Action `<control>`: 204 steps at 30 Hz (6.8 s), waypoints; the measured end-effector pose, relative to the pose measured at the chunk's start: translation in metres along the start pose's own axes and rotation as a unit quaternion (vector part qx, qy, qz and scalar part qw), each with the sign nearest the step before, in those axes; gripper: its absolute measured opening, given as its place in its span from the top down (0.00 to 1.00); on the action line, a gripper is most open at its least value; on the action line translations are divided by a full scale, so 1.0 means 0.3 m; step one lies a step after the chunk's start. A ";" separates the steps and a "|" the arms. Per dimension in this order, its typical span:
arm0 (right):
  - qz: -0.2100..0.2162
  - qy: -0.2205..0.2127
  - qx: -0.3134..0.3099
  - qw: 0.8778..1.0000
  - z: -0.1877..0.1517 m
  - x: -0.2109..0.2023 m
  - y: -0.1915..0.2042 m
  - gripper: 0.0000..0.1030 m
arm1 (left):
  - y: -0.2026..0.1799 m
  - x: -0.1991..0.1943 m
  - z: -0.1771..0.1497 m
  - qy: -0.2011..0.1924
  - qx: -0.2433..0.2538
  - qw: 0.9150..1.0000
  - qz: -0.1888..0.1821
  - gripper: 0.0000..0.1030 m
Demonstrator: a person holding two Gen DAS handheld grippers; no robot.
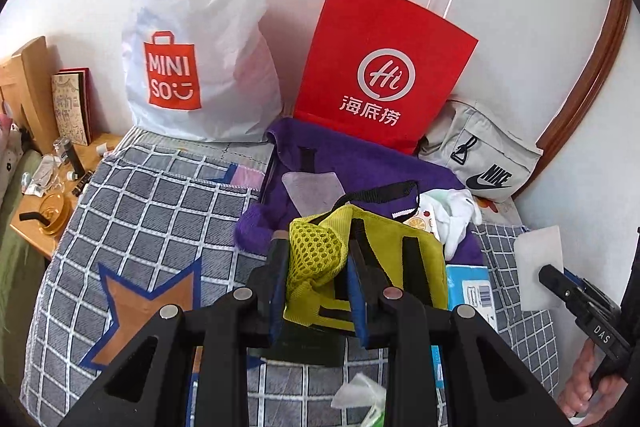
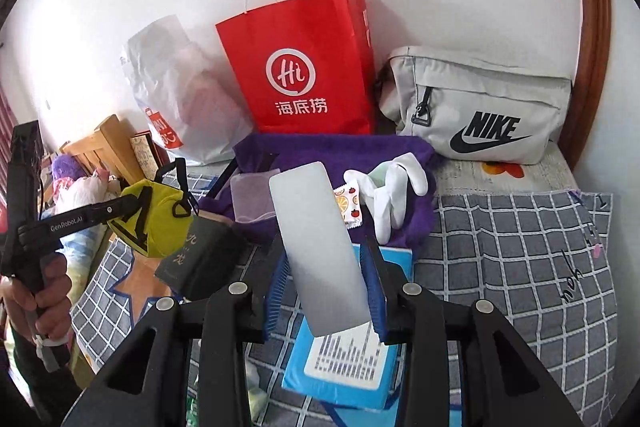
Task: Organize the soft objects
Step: 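Carry the white block and yellow bag toward the purple towel with both tools, then open the right tool to drop the block on the towel while the left tool releases the yellow bag, then grasp the light green pouch with the right tool while the left tool moves toward the dark green packet, then lift the light green pouch with the right tool while the left tool lowers onto the dark green packet, then grasp the dark green packet with the left tool while the right tool holds the pouch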
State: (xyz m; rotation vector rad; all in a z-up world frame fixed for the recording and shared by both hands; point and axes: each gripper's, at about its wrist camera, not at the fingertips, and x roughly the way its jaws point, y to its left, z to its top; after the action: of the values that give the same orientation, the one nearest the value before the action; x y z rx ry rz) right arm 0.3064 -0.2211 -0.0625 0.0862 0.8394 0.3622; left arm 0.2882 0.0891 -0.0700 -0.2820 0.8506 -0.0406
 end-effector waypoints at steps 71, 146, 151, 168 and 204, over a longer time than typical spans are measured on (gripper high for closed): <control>0.031 0.079 -0.022 0.996 0.055 0.303 0.008 0.41 | -0.064 0.490 0.193 0.098 0.029 0.993 0.061 0.59; -0.052 0.068 -0.020 0.996 -0.654 -0.123 0.027 0.49 | -0.140 0.045 -0.639 0.152 0.104 0.979 -0.085 0.53; -0.048 0.070 -0.013 0.996 -0.686 -0.132 0.018 0.49 | -0.157 0.074 -0.682 0.184 0.128 0.968 -0.114 0.53; -0.044 0.072 0.002 0.996 -0.720 -0.136 0.006 0.47 | -0.230 -0.010 -0.808 0.173 0.233 0.949 -0.120 0.37; -0.012 0.078 0.009 0.997 -0.648 -0.148 0.063 0.48 | -0.034 -0.108 -0.683 0.118 0.101 0.986 -0.054 0.75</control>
State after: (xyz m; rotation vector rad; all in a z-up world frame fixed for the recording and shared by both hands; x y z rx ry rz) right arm 0.1300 -0.2318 -0.1567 0.0653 0.9969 0.3428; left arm 0.1145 0.0370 -0.1715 -0.1345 1.0571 -0.2648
